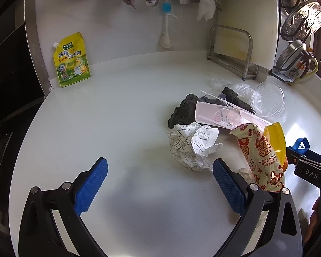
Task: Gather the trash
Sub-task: 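Grasp the crumpled white paper with the left tool while the right tool grasps the blue strap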
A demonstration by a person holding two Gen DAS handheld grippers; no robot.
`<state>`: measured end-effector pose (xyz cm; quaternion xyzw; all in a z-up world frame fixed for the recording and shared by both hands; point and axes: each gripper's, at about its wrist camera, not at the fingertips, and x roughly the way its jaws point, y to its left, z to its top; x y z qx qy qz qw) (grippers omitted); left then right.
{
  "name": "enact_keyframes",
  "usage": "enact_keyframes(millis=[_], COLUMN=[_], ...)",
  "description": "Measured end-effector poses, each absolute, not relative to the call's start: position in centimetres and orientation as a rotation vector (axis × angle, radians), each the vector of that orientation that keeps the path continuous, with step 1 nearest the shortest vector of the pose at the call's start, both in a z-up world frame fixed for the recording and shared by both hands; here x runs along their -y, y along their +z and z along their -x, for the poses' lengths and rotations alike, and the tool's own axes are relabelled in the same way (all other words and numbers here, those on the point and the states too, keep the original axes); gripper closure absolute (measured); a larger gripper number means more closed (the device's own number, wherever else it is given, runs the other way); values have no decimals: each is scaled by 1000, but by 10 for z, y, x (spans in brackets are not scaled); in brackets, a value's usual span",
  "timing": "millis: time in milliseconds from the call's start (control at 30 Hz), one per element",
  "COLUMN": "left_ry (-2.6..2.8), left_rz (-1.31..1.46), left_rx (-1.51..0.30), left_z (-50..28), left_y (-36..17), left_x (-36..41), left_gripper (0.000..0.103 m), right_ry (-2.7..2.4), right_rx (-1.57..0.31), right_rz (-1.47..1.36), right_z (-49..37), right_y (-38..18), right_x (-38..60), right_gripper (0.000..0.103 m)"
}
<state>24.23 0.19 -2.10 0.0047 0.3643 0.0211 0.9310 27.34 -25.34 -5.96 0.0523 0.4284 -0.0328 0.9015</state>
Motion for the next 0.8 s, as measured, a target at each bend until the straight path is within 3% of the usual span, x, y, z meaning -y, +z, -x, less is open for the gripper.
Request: enact_keyframes(millis=[133, 300, 367, 800], left_ry=[38, 45, 49, 85], left_rz=[13, 21, 15, -2], left_rx=[-761, -766, -773, -827], left_z=[-247, -255, -259, -298], left_y=[-24, -27, -28, -37], left_x=[-3, -2, 0, 14], left_gripper=[6, 6, 6, 6], right_ry=[-54, -31, -22, 6], right_rx=[-875, -861, -858, -852], right_rz=[-85, -81, -89, -125], right_z=[-275, -273, -272, -272], right_y=[-58, -57, -57, -59], right_x=[248, 247, 249, 253], right_gripper=[42, 78, 83, 85])
